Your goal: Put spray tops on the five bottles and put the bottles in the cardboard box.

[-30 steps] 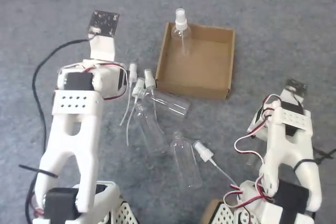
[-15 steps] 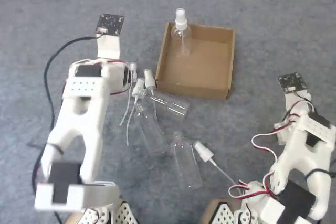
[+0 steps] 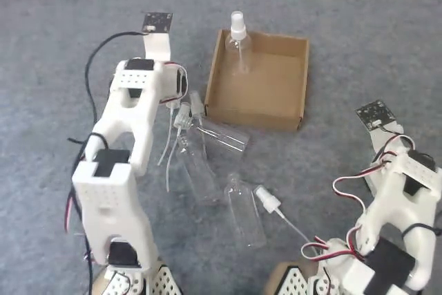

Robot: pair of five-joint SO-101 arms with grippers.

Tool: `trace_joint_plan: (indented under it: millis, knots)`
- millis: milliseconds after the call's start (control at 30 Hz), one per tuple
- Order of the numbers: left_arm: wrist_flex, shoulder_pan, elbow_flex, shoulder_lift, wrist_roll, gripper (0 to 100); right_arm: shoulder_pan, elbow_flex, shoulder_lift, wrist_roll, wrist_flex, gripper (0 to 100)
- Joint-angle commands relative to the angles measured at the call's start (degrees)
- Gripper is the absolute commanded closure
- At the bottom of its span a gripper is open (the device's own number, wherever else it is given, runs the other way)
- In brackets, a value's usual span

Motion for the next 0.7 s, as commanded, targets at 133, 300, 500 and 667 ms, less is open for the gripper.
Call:
trace_joint_plan:
  millis: [133, 300, 500, 667]
  knots:
    - [7.1, -0.3, -8.8, 3.5, 0.4, 96, 0.5, -0.3, -0.7, 0.9, -0.7, 88.9]
    - [12.0, 0.1, -9.0, 3.5, 0.3, 99, 0.5, -0.3, -0.7, 0.9, -0.7, 88.9]
    - [17.9, -0.2, -8.9, 1.3, -3.2, 99, 1.7, 0.4, -0.7, 1.0, -0.7, 88.9]
    - [18.1, -0.7, -9.3, -2.3, -2.5, 93, 1.7, 1.6, -0.8, 1.0, -0.9, 88.9]
